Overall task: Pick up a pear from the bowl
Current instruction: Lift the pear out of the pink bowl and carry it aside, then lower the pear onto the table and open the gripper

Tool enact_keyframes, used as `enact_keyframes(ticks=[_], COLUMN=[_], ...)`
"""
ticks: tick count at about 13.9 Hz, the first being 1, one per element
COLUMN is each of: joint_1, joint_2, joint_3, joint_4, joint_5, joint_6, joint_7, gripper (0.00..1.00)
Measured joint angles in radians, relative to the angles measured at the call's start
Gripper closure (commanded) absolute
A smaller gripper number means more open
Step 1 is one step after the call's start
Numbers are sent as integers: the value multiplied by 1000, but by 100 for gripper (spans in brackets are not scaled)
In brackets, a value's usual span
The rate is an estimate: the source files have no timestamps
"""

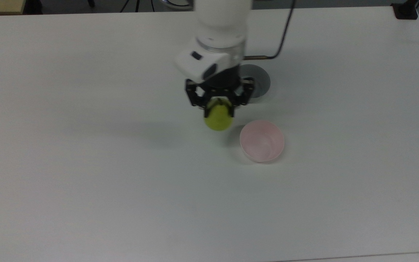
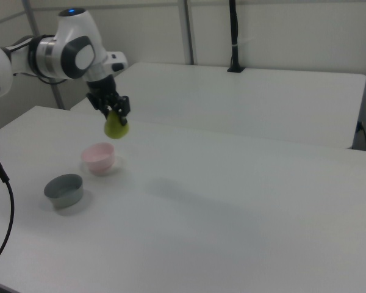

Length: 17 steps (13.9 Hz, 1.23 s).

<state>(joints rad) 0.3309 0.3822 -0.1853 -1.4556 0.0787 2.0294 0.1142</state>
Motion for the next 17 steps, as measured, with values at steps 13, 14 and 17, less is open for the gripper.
enact_keyframes(ticks=[13,14,17], joint_1=[-381,-383,-400], joint_2=[-5,22,65], joint_3=[80,80,79], joint_4=[-208,-208,-206], joint_5=[-111,-118,-122], joint_6=[-9,13,66], joint_7=[-285,-285,-286], gripper=[93,89,0])
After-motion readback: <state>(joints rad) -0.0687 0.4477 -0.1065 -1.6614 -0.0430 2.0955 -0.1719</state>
